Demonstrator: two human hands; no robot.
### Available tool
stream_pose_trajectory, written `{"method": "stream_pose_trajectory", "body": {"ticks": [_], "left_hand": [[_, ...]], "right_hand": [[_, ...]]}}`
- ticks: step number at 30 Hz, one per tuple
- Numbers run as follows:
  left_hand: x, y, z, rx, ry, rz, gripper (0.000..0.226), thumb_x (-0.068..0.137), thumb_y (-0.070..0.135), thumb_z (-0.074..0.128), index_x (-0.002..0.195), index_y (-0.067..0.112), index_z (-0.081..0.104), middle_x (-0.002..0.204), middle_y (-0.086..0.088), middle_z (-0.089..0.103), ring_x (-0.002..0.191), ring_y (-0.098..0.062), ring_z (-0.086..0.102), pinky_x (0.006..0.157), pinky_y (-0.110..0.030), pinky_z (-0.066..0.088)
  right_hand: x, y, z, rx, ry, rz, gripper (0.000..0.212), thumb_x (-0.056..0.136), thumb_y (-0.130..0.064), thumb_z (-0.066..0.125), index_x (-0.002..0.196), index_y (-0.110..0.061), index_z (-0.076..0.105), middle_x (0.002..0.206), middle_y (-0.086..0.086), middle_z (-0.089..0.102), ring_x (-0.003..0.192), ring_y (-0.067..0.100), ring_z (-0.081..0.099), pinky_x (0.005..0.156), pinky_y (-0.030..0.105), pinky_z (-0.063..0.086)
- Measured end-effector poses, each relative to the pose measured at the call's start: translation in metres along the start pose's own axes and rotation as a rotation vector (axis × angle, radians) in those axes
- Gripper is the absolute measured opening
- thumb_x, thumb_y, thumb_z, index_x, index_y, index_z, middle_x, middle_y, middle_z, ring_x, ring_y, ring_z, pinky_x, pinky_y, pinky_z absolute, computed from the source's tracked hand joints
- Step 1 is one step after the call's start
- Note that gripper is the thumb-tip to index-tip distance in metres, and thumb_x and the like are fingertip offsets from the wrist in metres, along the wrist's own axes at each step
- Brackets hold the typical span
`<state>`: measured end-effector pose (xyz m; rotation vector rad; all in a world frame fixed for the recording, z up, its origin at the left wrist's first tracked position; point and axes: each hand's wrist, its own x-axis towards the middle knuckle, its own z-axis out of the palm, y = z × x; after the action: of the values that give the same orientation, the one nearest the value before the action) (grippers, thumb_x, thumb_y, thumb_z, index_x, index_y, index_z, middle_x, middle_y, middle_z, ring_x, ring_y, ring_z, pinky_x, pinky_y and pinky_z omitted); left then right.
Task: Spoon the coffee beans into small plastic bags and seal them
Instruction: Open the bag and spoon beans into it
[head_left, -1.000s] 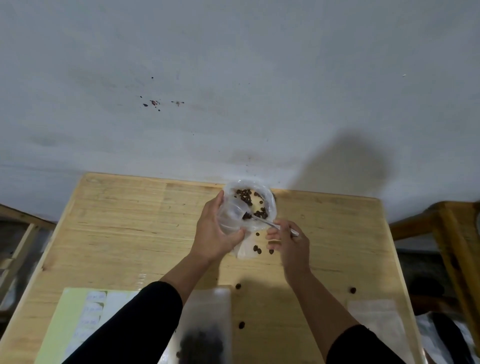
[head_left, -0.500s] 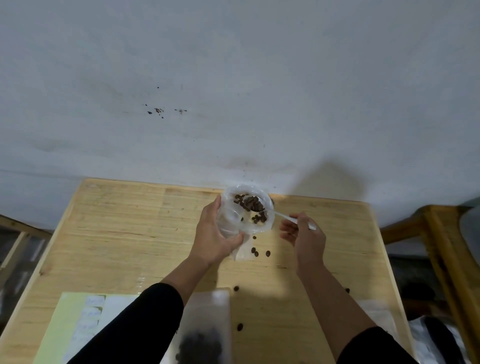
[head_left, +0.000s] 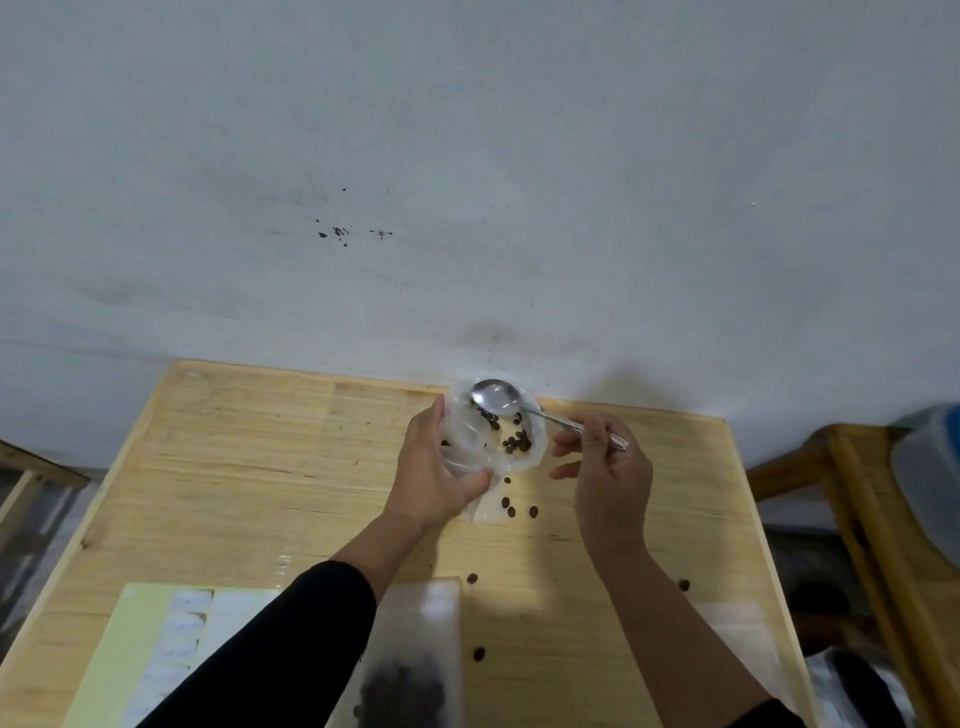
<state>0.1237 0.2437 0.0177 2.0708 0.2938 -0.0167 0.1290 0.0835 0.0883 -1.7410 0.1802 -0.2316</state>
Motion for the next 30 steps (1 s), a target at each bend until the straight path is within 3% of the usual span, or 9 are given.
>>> {"method": "stream_pose_trajectory", "body": {"ticks": [4,6,9,11,13,17,20,28,30], "left_hand": [[-0.001,-0.003,0.0,0.0,0.003,0.01,0.108,0.065,0.036,0.083,0.148,0.018,0.015,0.142,0.0,0.033,0.13,-0.011,0.033,0.103,-0.018,0.026],[-0.001,-0.004,0.001,0.002,0.011,0.009,0.11,0.064,0.037,0.083,0.148,0.02,0.015,0.141,0.001,0.033,0.129,-0.009,0.033,0.102,-0.018,0.026],[0.0,-0.004,0.002,0.003,0.014,0.011,0.11,0.064,0.038,0.083,0.148,0.021,0.015,0.142,0.003,0.033,0.123,-0.001,0.03,0.101,-0.017,0.025],[0.001,-0.005,0.002,0.006,0.013,0.012,0.11,0.065,0.039,0.083,0.148,0.022,0.014,0.142,0.004,0.032,0.122,0.001,0.028,0.102,-0.017,0.025],[0.002,-0.005,0.003,0.006,0.01,0.009,0.109,0.065,0.04,0.082,0.148,0.023,0.014,0.143,0.005,0.031,0.122,0.002,0.027,0.102,-0.017,0.026],[0.006,-0.006,0.005,-0.022,0.003,-0.001,0.107,0.065,0.038,0.082,0.148,0.024,0.016,0.141,0.008,0.032,0.122,0.002,0.029,0.101,-0.016,0.028],[0.008,-0.006,0.005,-0.019,-0.003,0.012,0.109,0.064,0.039,0.084,0.148,0.022,0.017,0.137,0.011,0.033,0.122,0.002,0.031,0.101,-0.016,0.03],[0.013,-0.007,0.008,-0.005,-0.011,0.042,0.105,0.065,0.035,0.083,0.147,0.017,0.019,0.134,0.01,0.036,0.124,-0.001,0.033,0.099,-0.014,0.029],[0.013,-0.008,0.008,-0.022,-0.012,0.03,0.107,0.064,0.035,0.083,0.148,0.019,0.019,0.131,0.014,0.034,0.124,0.001,0.032,0.1,-0.015,0.03]], "right_hand": [[-0.004,0.022,0.001,-0.14,0.145,0.122,0.023,0.098,-0.015,0.04,0.093,-0.011,0.062,0.066,0.002,0.063,0.044,0.006,0.057,0.046,0.026,0.052],[-0.01,0.038,0.002,-0.22,0.16,0.152,0.025,0.098,-0.015,0.039,0.095,-0.008,0.063,0.065,0.0,0.062,0.046,0.009,0.057,0.046,0.024,0.052],[-0.017,0.056,0.006,-0.277,0.183,0.127,0.023,0.098,-0.012,0.04,0.093,-0.008,0.063,0.066,-0.001,0.062,0.055,0.018,0.062,0.053,0.032,0.055],[-0.019,0.063,0.011,-0.28,0.195,0.125,0.022,0.097,-0.012,0.042,0.092,-0.01,0.063,0.069,0.001,0.064,0.06,0.024,0.065,0.051,0.018,0.052],[-0.019,0.069,0.018,-0.222,0.201,0.176,0.022,0.098,-0.014,0.042,0.094,-0.01,0.063,0.074,0.003,0.066,0.065,0.026,0.066,0.048,0.009,0.046],[-0.016,0.079,0.03,-0.034,0.178,0.337,0.023,0.099,-0.019,0.041,0.105,-0.013,0.062,0.091,0.002,0.07,0.079,0.016,0.068,0.057,0.024,0.056],[-0.012,0.08,0.037,0.044,0.136,0.413,0.024,0.099,-0.021,0.04,0.109,-0.015,0.061,0.097,0.0,0.07,0.083,0.015,0.069,0.057,0.022,0.056],[-0.004,0.078,0.041,0.187,0.022,0.558,0.021,0.099,-0.022,0.042,0.106,-0.021,0.061,0.099,0.003,0.07,0.076,0.02,0.07,0.054,0.026,0.054],[-0.001,0.077,0.038,0.252,0.029,0.599,0.022,0.098,-0.022,0.044,0.108,-0.014,0.062,0.099,0.008,0.071,0.075,0.021,0.069,0.056,0.026,0.055]]}}
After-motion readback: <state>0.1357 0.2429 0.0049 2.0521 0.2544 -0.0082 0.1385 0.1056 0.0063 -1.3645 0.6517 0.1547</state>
